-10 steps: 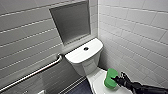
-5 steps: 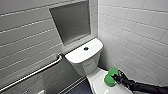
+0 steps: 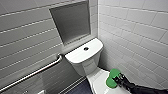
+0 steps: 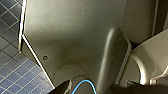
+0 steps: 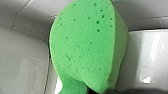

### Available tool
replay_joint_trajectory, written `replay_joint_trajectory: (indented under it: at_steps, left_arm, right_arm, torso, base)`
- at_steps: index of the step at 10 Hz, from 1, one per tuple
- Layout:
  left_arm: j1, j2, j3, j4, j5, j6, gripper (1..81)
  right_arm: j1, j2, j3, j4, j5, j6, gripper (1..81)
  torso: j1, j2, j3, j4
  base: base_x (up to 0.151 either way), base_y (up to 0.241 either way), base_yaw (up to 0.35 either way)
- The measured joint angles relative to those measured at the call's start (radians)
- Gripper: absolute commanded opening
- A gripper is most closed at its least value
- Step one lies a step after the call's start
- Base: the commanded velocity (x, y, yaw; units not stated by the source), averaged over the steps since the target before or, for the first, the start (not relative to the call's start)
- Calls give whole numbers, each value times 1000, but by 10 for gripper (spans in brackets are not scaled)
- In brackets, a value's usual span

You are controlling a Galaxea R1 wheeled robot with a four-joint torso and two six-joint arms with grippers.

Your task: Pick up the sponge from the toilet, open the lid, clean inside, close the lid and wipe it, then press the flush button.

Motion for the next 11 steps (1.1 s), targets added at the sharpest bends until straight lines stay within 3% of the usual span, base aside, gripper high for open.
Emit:
replay_joint_trajectory:
  at_steps: [5, 7, 11]
  left_arm:
    - [0, 6, 0, 0, 0, 0, 811]
    - [0, 7, 0, 0, 0, 0, 811]
    - [0, 7, 0, 2, 0, 0, 811]
  right_arm:
    - [-117, -153, 326, -34, 179, 4, 10]
    - [-183, -213, 432, -64, 260, 30, 10]
    - [-391, -322, 543, -290, 450, 252, 10]
  torso:
    - [0, 0, 0, 0]
    - [0, 0, 0, 0]
    - [0, 0, 0, 0]
  base:
    - [0, 0, 0]
    - [0, 0, 0]
    - [0, 0, 0]
